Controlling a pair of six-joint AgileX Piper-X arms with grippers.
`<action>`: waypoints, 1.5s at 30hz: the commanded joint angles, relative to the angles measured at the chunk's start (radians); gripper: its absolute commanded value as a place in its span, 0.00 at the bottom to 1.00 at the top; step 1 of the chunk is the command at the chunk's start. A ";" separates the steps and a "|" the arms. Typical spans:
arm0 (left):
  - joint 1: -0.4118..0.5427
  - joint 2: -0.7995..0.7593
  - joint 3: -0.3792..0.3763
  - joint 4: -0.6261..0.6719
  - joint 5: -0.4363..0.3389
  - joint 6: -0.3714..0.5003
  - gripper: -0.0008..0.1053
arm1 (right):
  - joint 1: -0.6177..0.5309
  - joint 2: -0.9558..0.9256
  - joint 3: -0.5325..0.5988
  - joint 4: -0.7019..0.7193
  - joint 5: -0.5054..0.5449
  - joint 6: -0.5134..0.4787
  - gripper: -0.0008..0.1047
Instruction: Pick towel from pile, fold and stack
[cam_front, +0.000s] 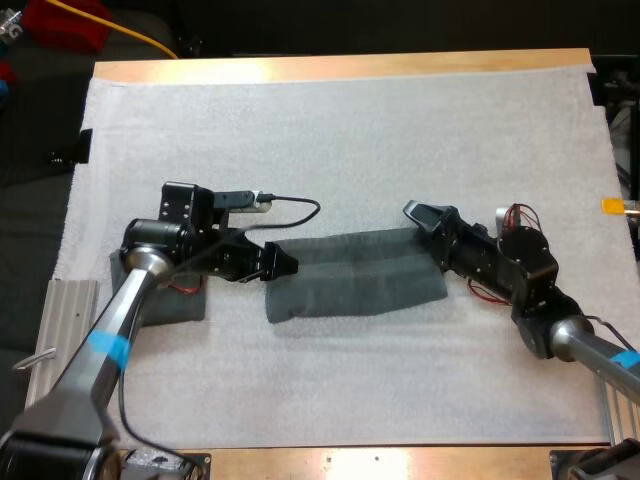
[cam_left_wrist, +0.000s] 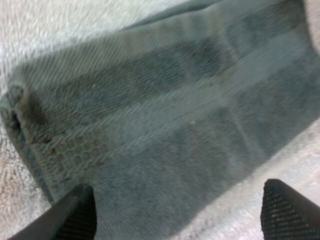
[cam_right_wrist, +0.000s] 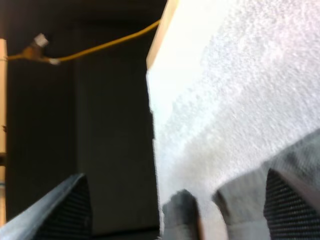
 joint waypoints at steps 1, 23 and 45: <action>0.003 -0.026 -0.009 0.009 0.014 0.007 0.63 | -0.004 -0.023 -0.007 0.025 -0.012 -0.034 0.67; 0.003 -0.475 -0.009 0.186 -0.027 -0.009 0.63 | -0.006 -0.385 -0.027 0.709 -0.003 -0.437 0.67; 0.003 -0.673 -0.006 0.307 -0.034 -0.100 0.63 | -0.008 -0.426 -0.355 1.397 0.233 -0.936 0.67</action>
